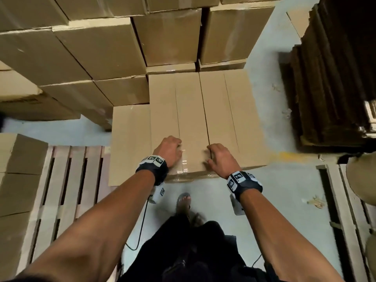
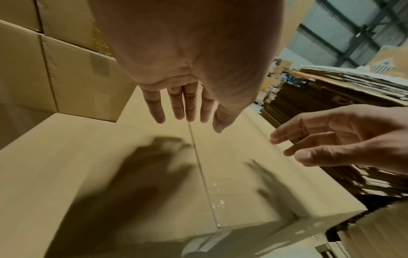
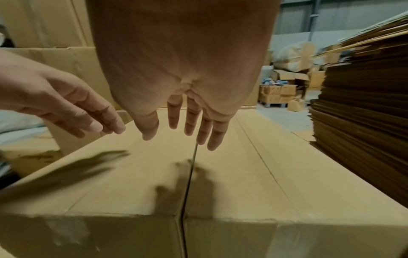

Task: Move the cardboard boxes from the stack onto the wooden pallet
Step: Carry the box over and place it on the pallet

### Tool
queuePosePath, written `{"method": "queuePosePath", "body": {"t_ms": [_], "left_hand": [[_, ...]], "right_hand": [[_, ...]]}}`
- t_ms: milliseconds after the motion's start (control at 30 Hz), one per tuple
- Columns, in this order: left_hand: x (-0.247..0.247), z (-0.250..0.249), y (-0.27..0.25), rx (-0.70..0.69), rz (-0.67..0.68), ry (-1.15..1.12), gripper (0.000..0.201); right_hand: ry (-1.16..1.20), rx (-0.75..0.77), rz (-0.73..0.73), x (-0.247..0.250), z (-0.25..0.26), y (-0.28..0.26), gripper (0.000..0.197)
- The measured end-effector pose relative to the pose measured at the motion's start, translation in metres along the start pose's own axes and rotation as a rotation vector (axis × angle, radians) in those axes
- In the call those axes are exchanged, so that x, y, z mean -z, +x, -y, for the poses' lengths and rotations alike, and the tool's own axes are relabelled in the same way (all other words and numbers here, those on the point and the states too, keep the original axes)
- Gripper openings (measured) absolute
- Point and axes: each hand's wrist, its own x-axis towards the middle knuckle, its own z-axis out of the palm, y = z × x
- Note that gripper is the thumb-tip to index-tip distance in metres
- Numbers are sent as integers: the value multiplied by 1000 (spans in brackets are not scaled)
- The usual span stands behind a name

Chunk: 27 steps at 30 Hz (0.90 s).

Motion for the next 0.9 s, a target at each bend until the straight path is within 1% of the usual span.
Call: {"method": "queuePosePath", "body": {"t_ms": [133, 233, 300, 433, 500, 633, 900], "left_hand": [[-3, 25, 21, 57, -33, 69, 43], [-7, 43, 37, 104, -73, 137, 48], [-8, 52, 47, 125, -66, 193, 56], [-21, 74, 66, 130, -12, 248, 81], [-30, 81, 73, 117, 0, 224, 86], [-44, 84, 78, 133, -3, 192, 86], [-43, 89, 79, 119, -14, 189, 87]], "right_hand": [[-122, 87, 77, -7, -6, 40, 56], [-193, 140, 80, -14, -16, 74, 64], [-247, 171, 51, -20, -23, 96, 68], [-311, 207, -8, -33, -35, 129, 73], [-335, 214, -14, -39, -38, 138, 75], [-345, 198, -43, -52, -40, 143, 74], [-349, 176, -68, -58, -34, 144, 74]]}}
